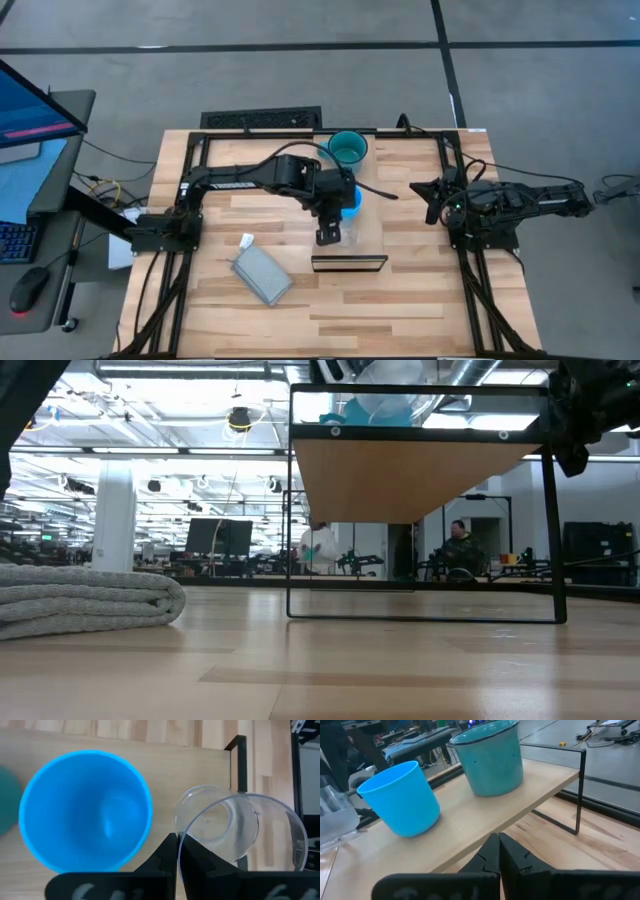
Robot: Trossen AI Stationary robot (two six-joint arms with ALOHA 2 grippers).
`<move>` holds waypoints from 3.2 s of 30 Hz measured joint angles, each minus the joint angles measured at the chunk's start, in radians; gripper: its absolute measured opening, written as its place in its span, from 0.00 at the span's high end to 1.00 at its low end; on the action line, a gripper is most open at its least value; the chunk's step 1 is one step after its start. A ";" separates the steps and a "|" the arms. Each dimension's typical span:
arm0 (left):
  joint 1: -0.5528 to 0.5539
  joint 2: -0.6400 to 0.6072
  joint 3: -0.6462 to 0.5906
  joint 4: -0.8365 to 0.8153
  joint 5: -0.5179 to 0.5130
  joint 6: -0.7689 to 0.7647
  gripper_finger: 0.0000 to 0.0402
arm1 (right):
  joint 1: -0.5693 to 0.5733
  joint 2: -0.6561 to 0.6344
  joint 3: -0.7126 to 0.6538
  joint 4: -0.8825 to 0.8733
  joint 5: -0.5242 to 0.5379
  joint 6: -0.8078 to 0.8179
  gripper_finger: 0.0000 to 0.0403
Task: Stack small to large cups/mugs on shelf
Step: Put the transparent mug on the shelf
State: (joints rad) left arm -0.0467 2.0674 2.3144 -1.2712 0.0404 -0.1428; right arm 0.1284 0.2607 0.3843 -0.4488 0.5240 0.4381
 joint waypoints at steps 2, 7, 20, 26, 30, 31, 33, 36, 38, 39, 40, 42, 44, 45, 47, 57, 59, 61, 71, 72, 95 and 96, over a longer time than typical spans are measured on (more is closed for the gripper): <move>0.000 0.000 0.000 -0.002 -0.003 0.000 1.00 | 0.000 0.000 0.000 0.000 0.000 0.000 0.96; 0.000 0.033 -0.002 -0.015 -0.001 0.003 1.00 | 0.000 0.000 0.000 0.001 0.000 0.000 0.95; -0.001 0.051 -0.001 -0.021 0.006 0.004 1.00 | 0.000 0.000 0.000 0.008 -0.001 -0.002 0.95; -0.001 0.051 -0.001 -0.012 0.009 0.021 1.00 | 0.000 0.000 0.000 0.008 -0.001 -0.003 0.96; -0.001 0.051 -0.001 0.006 0.064 0.055 0.99 | 0.000 0.000 0.000 0.008 -0.001 -0.003 0.95; -0.001 0.051 -0.001 0.010 0.076 0.063 0.98 | 0.000 0.000 0.000 0.008 -0.001 -0.003 0.95; 0.000 0.051 -0.001 0.006 0.080 0.069 0.97 | 0.000 0.000 0.000 0.008 -0.001 -0.003 0.95; 0.001 0.051 -0.001 0.006 0.085 0.074 0.96 | 0.000 0.000 0.000 0.008 -0.001 -0.003 0.96; 0.001 0.051 -0.001 0.002 0.087 0.092 0.96 | 0.000 0.000 0.000 0.008 -0.001 -0.003 0.95; 0.001 0.051 -0.001 0.000 0.087 0.097 0.96 | 0.000 0.000 0.000 0.008 -0.001 -0.004 0.95; 0.001 0.051 -0.001 0.000 0.088 0.097 0.96 | 0.000 0.000 0.000 0.007 -0.001 -0.004 0.95; 0.001 0.051 -0.001 -0.006 0.088 0.098 0.95 | 0.000 0.000 0.000 0.008 -0.001 -0.003 0.95; 0.001 0.051 -0.001 -0.019 0.088 0.102 0.95 | 0.000 0.000 0.000 0.007 -0.001 -0.003 0.95; 0.002 0.051 -0.001 -0.023 0.088 0.107 0.95 | 0.000 0.000 0.000 0.007 -0.001 -0.004 0.95; 0.002 0.051 -0.001 -0.026 0.091 0.109 0.95 | 0.000 0.000 0.000 0.007 -0.001 -0.004 0.95; 0.002 0.051 -0.001 -0.026 0.111 0.105 0.95 | 0.000 0.000 0.000 0.008 -0.002 -0.019 0.96; 0.002 0.051 0.004 -0.036 0.114 0.105 0.95 | 0.000 0.000 0.000 0.007 -0.002 -0.019 0.96; 0.002 0.051 0.027 -0.069 0.117 0.105 0.95 | 0.000 0.000 0.000 0.008 -0.002 -0.019 0.96; 0.004 0.043 0.042 -0.098 0.121 0.104 0.96 | 0.000 0.000 0.000 0.008 -0.002 -0.019 0.96; 0.004 0.044 0.042 -0.115 0.122 0.104 0.96 | 0.000 0.000 0.000 0.009 -0.002 -0.019 0.96; 0.014 0.044 0.042 -0.149 0.143 0.133 0.96 | 0.000 0.000 0.000 0.011 0.000 -0.019 0.96; 0.015 0.044 0.042 -0.151 0.143 0.138 0.96 | 0.000 0.000 0.000 0.012 0.000 -0.019 0.96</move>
State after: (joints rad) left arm -0.0317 2.1117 2.3562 -1.4220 0.1836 -0.0044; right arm 0.1284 0.2607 0.3847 -0.4370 0.5236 0.4187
